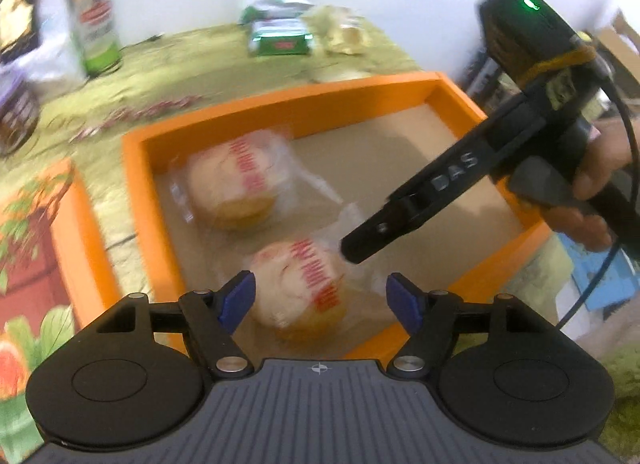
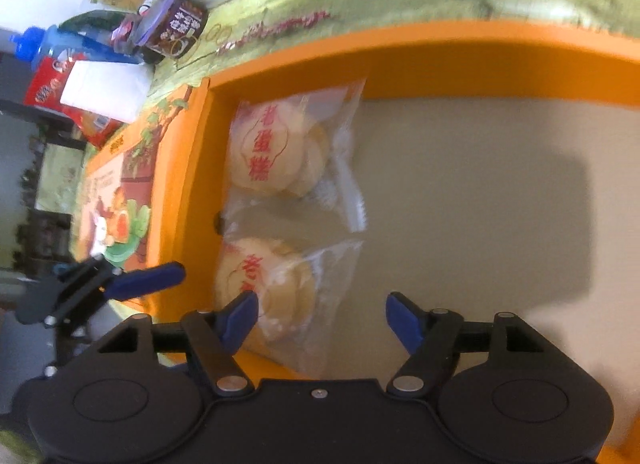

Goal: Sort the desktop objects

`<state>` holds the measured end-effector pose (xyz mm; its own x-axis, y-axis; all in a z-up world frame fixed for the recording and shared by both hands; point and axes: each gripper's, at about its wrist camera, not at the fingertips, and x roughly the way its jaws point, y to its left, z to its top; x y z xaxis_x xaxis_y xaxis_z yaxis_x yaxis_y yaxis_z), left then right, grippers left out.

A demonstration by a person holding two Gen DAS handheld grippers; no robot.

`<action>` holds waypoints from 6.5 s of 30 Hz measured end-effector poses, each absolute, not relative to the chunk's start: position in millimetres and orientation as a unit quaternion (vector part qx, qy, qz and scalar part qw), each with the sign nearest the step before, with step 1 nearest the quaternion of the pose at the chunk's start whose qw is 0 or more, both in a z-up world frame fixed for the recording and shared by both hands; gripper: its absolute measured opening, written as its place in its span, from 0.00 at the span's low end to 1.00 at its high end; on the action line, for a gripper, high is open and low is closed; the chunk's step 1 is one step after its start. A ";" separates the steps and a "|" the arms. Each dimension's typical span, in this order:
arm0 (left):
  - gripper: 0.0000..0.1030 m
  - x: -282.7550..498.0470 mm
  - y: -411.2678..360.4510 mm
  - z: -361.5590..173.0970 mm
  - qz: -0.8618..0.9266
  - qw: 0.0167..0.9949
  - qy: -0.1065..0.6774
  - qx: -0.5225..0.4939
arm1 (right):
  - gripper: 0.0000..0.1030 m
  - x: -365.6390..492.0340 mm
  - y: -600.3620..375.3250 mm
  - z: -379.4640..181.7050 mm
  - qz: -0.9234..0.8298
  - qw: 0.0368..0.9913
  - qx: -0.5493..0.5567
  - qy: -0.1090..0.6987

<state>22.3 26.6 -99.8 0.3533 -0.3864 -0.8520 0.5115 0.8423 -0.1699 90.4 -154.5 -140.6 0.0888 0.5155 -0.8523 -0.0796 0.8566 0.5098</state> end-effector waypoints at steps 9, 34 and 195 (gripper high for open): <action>0.80 17.0 0.8 -116.7 -0.291 0.796 0.522 0.099 | 0.66 89.7 -136.0 -141.4 0.215 0.744 0.072 0.628; 0.84 34.4 21.4 -130.4 -0.242 0.793 0.557 0.040 | 0.67 103.9 -144.4 -154.4 0.256 0.683 0.209 0.652; 0.91 107.9 33.2 -141.6 -0.249 0.812 0.525 0.055 | 0.63 172.3 -134.7 -148.5 0.222 0.737 0.189 0.610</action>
<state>107.9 33.2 -141.6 0.3236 -0.3466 -0.8805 0.4628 0.8696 -0.1722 172.3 -134.7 -148.5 0.1577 0.5580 -0.8147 -0.0975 0.8298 0.5495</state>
